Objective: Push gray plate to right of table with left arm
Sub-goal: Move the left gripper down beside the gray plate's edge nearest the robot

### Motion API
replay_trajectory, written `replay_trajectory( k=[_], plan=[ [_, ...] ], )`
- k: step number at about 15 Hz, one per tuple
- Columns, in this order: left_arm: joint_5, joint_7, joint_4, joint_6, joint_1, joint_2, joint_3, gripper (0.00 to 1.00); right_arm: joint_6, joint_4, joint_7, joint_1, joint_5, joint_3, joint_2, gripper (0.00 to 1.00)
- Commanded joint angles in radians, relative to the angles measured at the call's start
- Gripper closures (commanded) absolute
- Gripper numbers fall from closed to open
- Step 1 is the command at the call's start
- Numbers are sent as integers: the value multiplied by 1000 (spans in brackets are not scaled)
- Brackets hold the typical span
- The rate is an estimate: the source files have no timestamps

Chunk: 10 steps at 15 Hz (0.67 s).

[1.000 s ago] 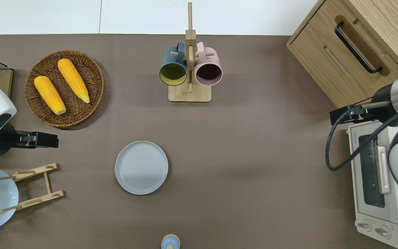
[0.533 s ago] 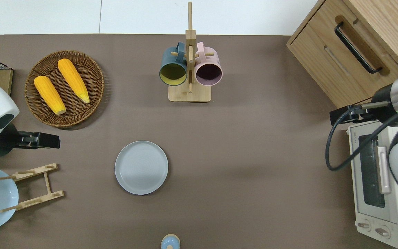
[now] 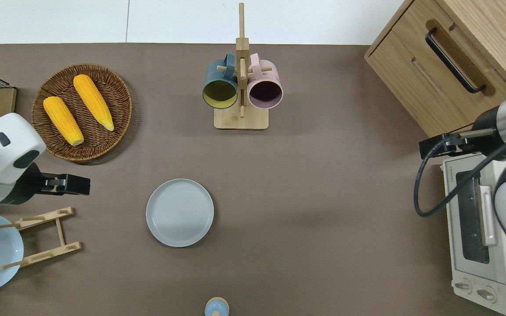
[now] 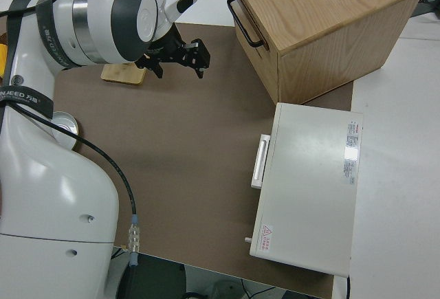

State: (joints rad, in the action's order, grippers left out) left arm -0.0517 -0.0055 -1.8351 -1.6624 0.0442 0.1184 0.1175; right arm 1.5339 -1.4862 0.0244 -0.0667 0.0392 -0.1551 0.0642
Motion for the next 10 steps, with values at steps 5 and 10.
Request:
replay_trajectory(
  k=[5,10],
  plan=[
    [-17,-62,-176,-55,-13,79,53,7,-11,1,3,-1,-7,0,-6,17],
    [-42,-64,-347,-215,-26,138,54,7,-11,1,3,-1,-7,0,-7,17]
  ],
)
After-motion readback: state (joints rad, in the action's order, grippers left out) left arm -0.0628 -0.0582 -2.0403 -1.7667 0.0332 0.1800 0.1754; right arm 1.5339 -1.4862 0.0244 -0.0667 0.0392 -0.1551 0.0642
